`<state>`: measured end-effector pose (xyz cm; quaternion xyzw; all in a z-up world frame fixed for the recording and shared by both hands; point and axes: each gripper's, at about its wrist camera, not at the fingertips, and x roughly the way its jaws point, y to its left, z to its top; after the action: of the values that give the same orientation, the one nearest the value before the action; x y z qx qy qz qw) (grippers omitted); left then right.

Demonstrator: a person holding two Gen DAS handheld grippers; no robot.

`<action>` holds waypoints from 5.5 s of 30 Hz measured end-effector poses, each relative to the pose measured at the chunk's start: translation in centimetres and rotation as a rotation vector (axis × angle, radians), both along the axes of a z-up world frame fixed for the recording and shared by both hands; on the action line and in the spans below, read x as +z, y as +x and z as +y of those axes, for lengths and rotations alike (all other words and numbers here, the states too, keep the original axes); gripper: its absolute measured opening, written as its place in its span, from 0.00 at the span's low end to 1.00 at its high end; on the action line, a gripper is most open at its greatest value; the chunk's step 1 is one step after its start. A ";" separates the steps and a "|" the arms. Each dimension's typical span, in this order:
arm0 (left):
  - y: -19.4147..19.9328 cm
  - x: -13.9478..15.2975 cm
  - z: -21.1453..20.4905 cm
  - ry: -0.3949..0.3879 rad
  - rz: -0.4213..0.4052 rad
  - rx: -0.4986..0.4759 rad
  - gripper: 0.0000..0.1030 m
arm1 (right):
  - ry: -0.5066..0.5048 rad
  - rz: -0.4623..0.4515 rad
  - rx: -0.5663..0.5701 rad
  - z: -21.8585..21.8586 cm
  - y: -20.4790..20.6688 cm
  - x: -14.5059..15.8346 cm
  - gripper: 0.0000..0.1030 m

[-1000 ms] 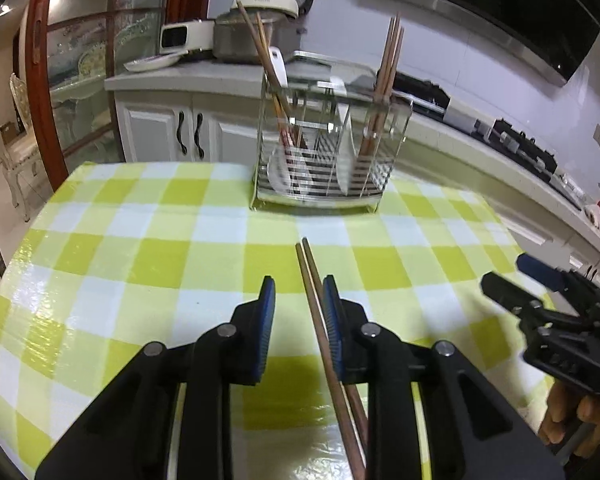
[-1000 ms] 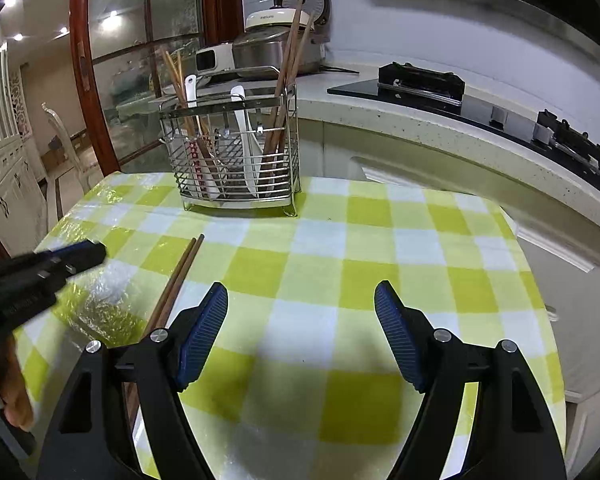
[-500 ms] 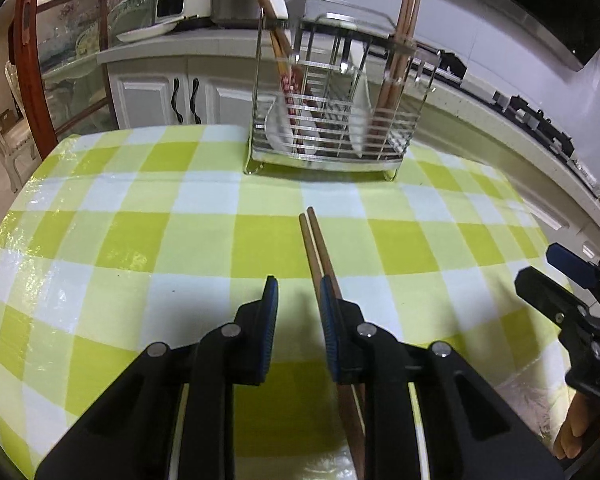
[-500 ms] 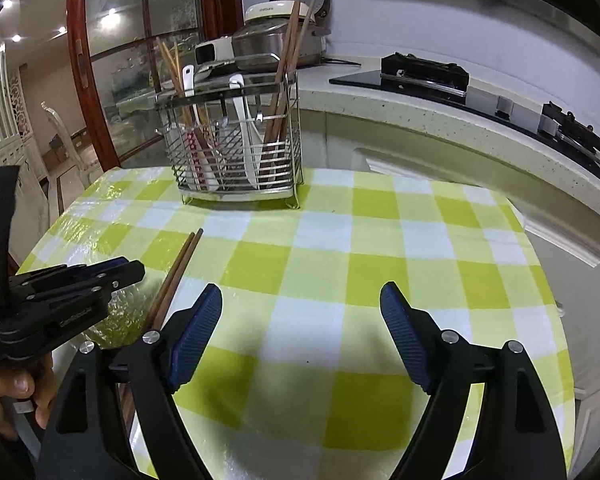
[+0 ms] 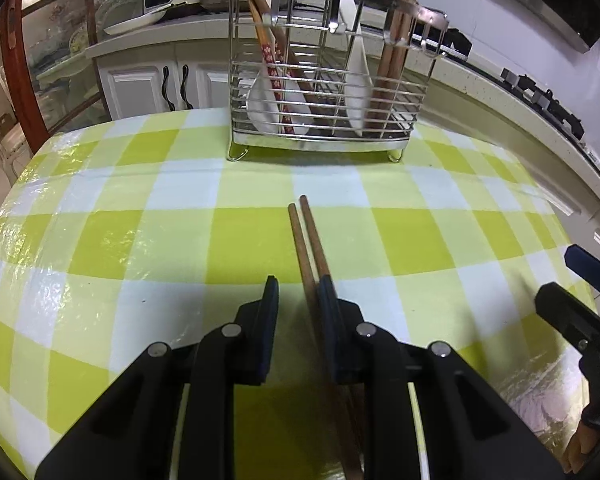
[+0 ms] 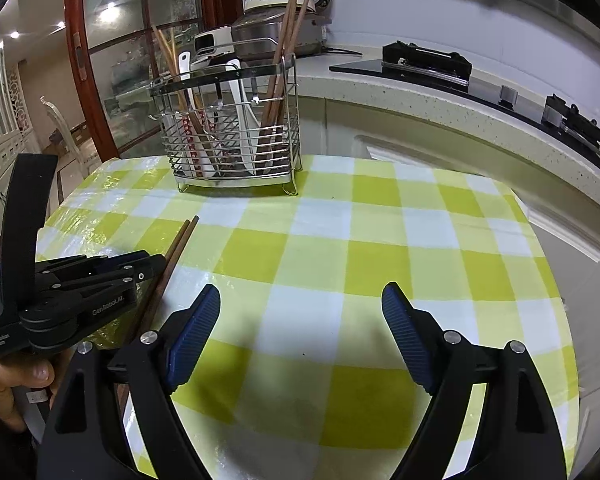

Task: Organize utensils
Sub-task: 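Close the left tool on one chopstick while the right tool grasps another, then lift the chopstick in the left tool over the rack while the right tool carries its own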

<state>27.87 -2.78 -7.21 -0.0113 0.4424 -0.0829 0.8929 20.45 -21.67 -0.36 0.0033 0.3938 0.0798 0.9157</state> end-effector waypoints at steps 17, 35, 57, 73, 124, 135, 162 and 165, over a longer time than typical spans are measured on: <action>0.9 0.0 -0.8 0.088 0.011 -0.035 0.07 | -0.003 0.027 0.006 0.3 0.3 -0.7 0.77; -0.9 2.0 4.7 0.026 -0.038 0.030 0.07 | -0.020 0.127 0.104 8.4 3.6 -1.9 0.75; -1.2 1.9 7.7 -0.010 -0.046 0.059 0.07 | -0.082 0.180 0.139 13.2 5.5 -4.1 0.42; -1.5 2.4 6.7 -0.008 -0.051 0.046 0.06 | -0.059 0.172 0.134 12.0 4.9 -3.8 0.12; -7.3 15.5 0.9 -0.019 -0.336 -0.024 0.06 | 0.008 -0.143 0.020 2.0 -0.7 11.3 0.08; -6.7 16.5 1.1 -0.014 -0.351 -0.021 0.06 | 0.007 -0.156 0.018 1.6 -0.7 12.5 0.08; -3.6 21.8 1.8 -0.028 -0.404 -0.039 0.06 | 0.018 -0.189 0.070 2.9 3.2 17.5 0.08; -3.0 23.4 1.9 -0.028 -0.421 -0.044 0.06 | 0.024 -0.198 0.076 3.2 4.1 18.9 0.08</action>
<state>24.92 -0.85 16.23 0.0034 0.2449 -0.1091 0.9634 24.56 -18.48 18.51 -0.0085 0.3001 0.1191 0.9464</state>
